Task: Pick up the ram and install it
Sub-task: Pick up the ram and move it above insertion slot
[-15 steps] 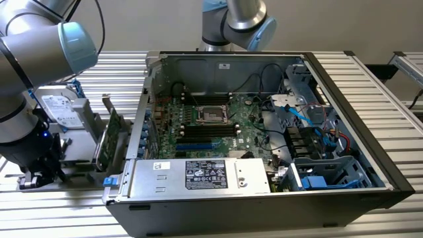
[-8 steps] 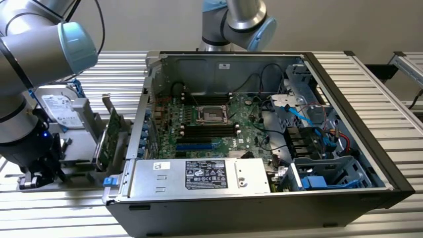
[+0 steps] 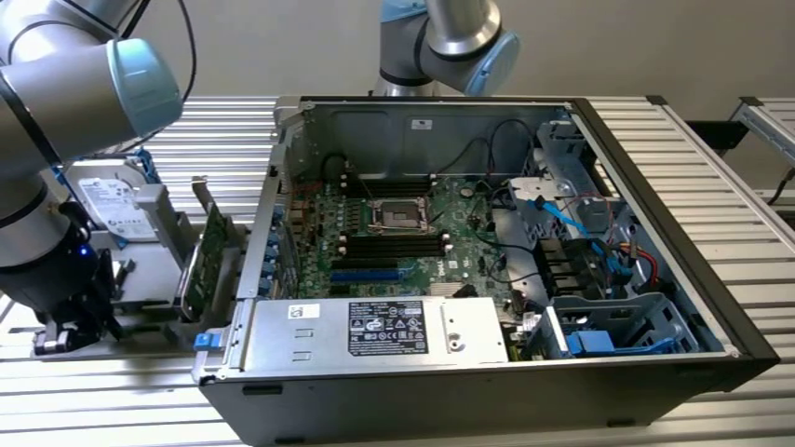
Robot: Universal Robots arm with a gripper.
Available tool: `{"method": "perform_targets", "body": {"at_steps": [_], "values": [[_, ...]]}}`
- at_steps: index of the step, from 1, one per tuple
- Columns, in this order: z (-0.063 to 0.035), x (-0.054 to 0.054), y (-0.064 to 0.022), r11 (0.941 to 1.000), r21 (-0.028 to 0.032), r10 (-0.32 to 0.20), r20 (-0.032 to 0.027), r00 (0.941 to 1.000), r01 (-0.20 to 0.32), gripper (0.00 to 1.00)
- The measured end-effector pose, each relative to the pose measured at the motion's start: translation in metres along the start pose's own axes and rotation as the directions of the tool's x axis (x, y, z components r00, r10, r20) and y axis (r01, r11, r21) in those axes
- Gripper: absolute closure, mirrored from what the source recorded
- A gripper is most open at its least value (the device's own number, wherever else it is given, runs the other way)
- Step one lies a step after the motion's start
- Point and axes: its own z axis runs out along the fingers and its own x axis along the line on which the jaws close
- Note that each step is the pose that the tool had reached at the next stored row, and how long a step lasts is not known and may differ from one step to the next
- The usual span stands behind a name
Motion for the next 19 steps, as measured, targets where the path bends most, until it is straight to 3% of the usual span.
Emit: {"method": "perform_targets", "body": {"at_steps": [9,14,19], "values": [[-0.0201,0.000,0.0009,1.0000,-0.0001,0.000,0.0002,1.0000,0.000,0.86],[-0.0410,0.000,0.0019,1.0000,-0.0010,0.000,0.0006,1.0000,0.000,0.86],[-0.0639,0.000,0.0017,1.0000,-0.0057,0.000,0.0009,1.0000,0.000,0.86]]}}
